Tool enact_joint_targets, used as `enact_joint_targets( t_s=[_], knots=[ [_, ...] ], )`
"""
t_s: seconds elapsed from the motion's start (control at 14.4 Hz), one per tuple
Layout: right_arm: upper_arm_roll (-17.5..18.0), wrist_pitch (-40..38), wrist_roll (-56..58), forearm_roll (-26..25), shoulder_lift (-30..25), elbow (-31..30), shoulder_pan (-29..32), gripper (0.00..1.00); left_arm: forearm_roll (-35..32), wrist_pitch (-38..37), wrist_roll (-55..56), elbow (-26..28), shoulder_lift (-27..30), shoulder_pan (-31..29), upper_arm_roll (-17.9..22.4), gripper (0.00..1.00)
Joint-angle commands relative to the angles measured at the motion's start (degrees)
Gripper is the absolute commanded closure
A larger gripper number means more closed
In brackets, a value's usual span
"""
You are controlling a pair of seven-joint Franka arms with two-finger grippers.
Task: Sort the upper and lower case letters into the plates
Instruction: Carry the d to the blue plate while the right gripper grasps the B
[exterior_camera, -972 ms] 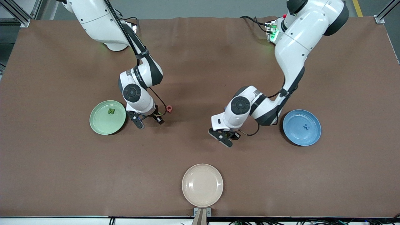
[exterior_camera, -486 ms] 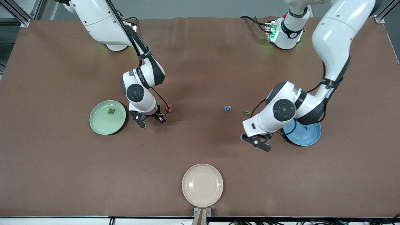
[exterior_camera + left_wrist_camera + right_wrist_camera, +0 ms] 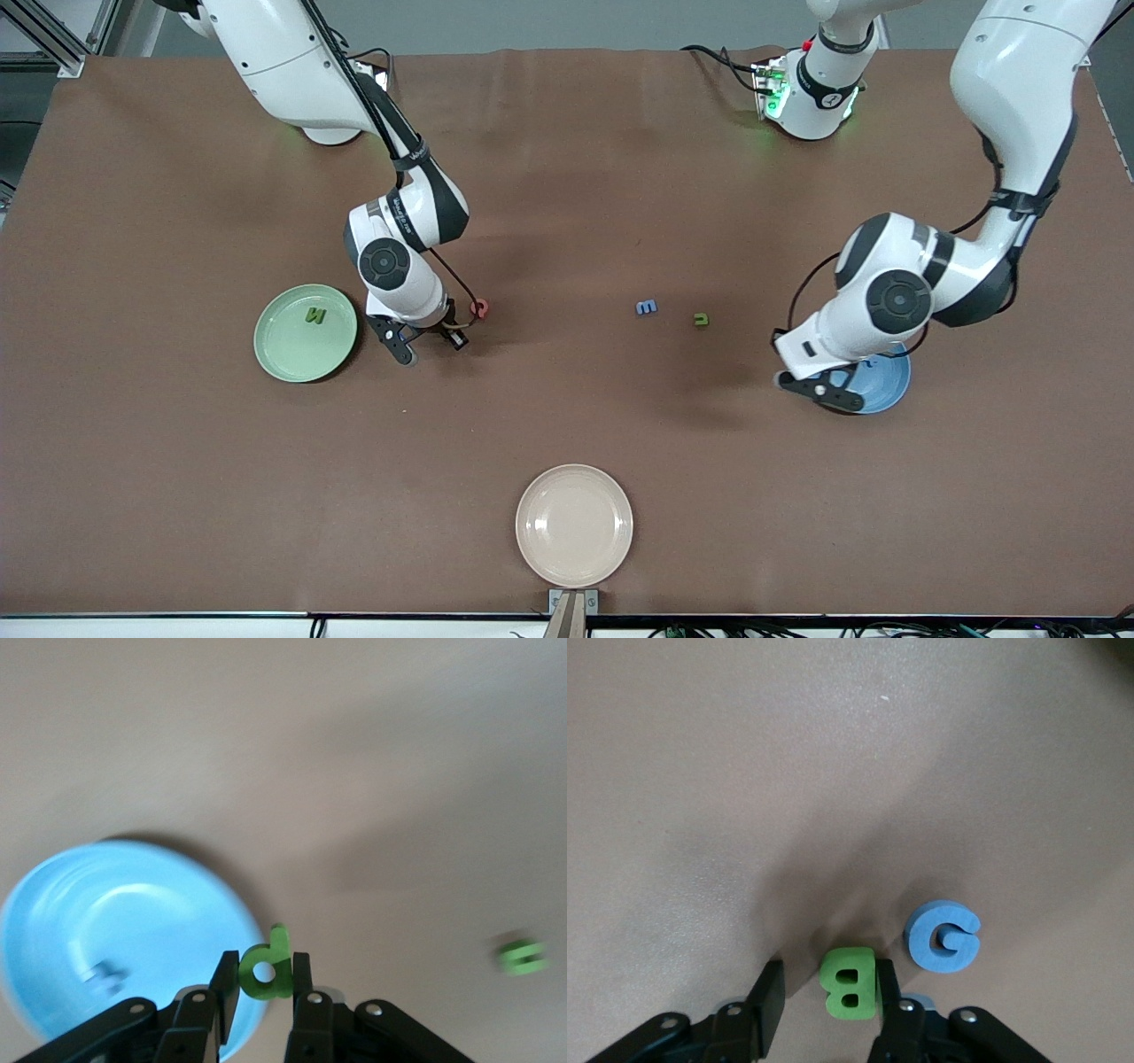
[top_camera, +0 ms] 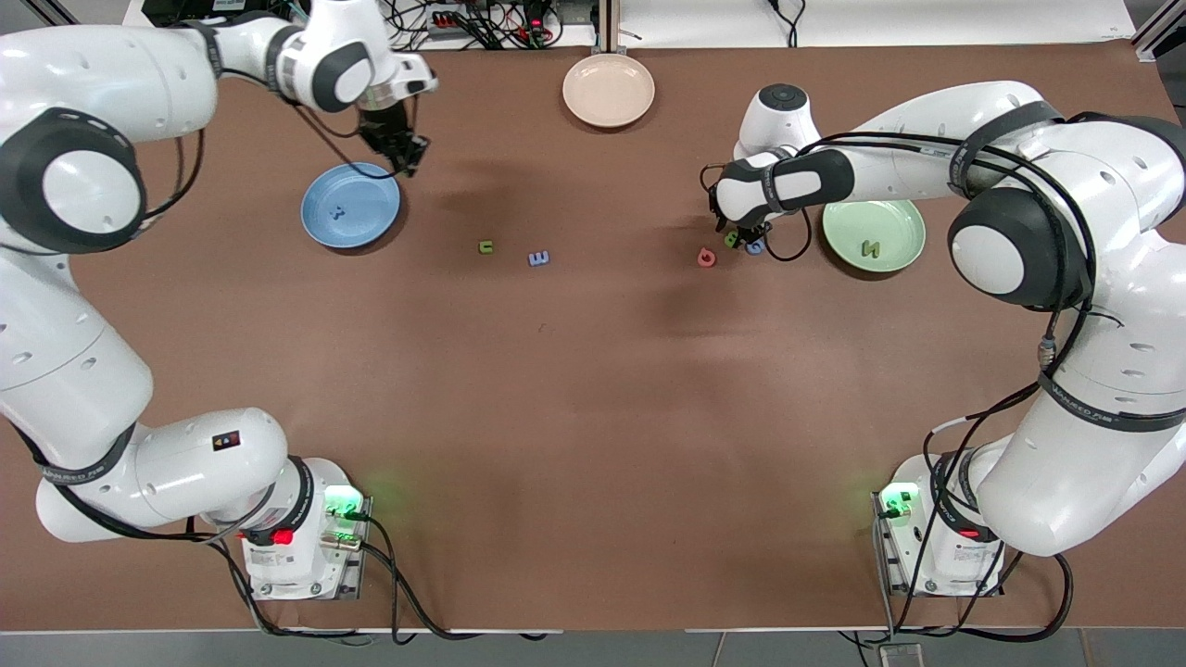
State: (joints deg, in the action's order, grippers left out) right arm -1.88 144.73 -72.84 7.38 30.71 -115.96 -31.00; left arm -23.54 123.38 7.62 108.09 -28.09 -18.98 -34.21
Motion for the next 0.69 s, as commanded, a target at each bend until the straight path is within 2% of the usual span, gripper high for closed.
enact_joint_targets(
  t_s=[0.0,0.07,0.21,0.28,0.42,0.49,0.62],
  knots=[
    [-0.93,0.03,-0.81,-1.58,0.05,-0.76,-0.47,0.53,-3.35,3.78,-0.42,6.59,3.39,-4.56,-0.85,0.97],
    [-0.93,0.03,-0.73,-1.58,0.05,-0.76,-0.47,0.55,-3.44,5.80,-0.50,8.09,3.48,-6.66,-1.55,0.98],
    [-1.02,-0.06,-0.73,-1.76,0.05,-0.85,-0.47,0.64,-6.41,9.41,-2.16,10.90,3.48,-11.32,-3.75,0.98],
    [-1.02,-0.15,-0.73,-2.10,0.05,-0.85,-0.38,0.71,-8.25,10.21,-2.87,11.78,3.31,-12.82,-3.93,0.98],
    [-0.93,-0.15,-0.81,-2.20,-0.13,-1.19,-0.38,0.93,-10.37,12.14,-3.49,12.93,2.96,-14.59,-3.93,0.98],
    [-1.02,-0.24,-0.73,-2.20,-0.39,-1.37,-0.20,0.98,-11.60,13.19,-4.10,13.72,2.69,-15.81,-3.93,0.98],
    [-1.02,-1.37,0.23,-2.28,-1.53,-1.29,0.67,1.00,-13.71,14.78,-4.20,14.78,1.82,-17.31,-3.93,0.98]
  ],
)
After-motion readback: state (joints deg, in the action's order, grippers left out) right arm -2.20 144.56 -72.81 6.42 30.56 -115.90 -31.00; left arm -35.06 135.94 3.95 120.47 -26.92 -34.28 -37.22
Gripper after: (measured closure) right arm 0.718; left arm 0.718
